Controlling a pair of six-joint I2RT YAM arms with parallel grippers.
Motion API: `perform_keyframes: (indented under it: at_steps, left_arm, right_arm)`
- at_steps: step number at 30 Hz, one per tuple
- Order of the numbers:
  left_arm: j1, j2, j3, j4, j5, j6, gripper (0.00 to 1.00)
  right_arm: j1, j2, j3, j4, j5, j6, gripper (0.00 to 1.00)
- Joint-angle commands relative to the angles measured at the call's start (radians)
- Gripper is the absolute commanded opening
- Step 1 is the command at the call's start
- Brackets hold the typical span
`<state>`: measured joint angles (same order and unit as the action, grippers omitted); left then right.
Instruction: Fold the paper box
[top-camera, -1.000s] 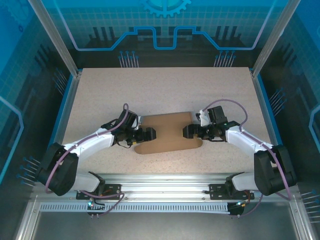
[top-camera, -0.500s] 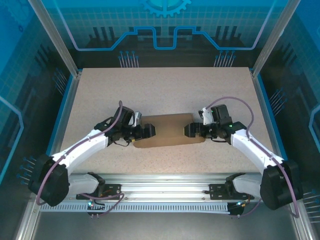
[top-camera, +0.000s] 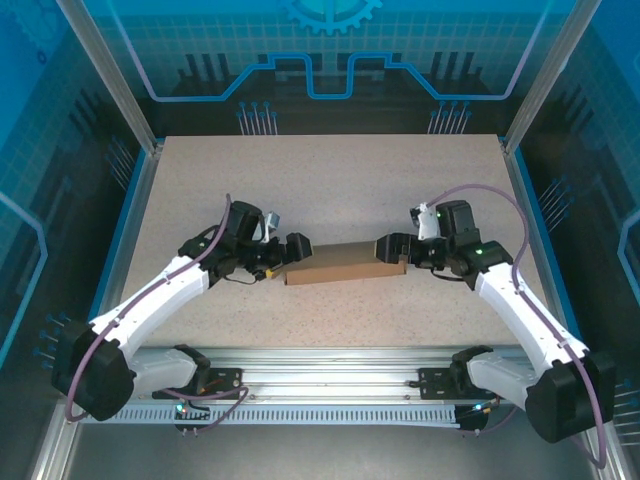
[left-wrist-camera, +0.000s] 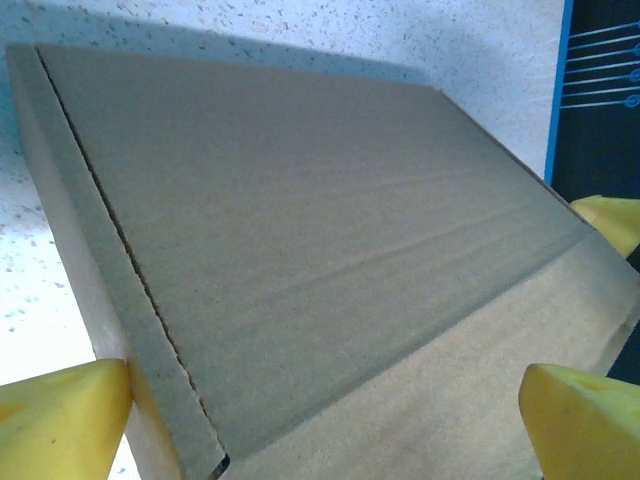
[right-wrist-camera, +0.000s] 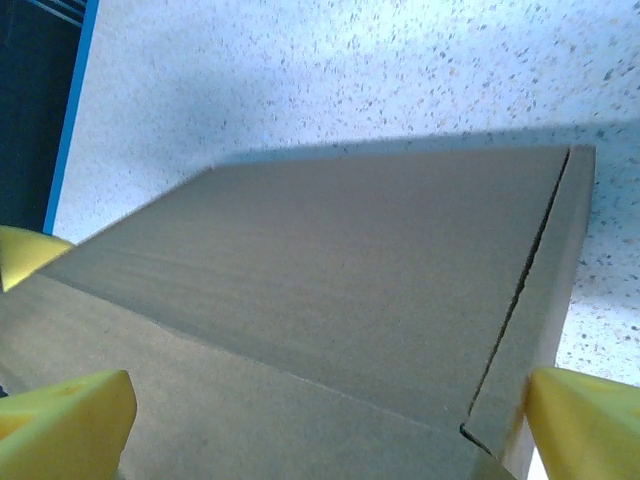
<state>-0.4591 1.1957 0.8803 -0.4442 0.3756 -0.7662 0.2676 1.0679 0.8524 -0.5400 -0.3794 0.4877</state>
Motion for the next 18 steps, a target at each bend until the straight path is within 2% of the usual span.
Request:
perform_keyframes:
  at_steps: [1, 7, 18]
  left_arm:
    - [-0.004, -0.015, 0.058, 0.032, 0.120, -0.075, 0.99]
    - [0.005, 0.022, 0.107, -0.023, 0.162, -0.096, 0.99]
    - [0.098, 0.119, 0.160, -0.057, 0.269, -0.096, 0.99]
  right_arm:
    - [0.005, -0.029, 0.068, -0.059, -0.064, 0.052, 1.00]
    - [0.005, -0.044, 0.094, -0.126, -0.062, 0.072, 1.00]
    - [0.004, -0.017, 0.070, -0.119, -0.066, 0.112, 1.00]
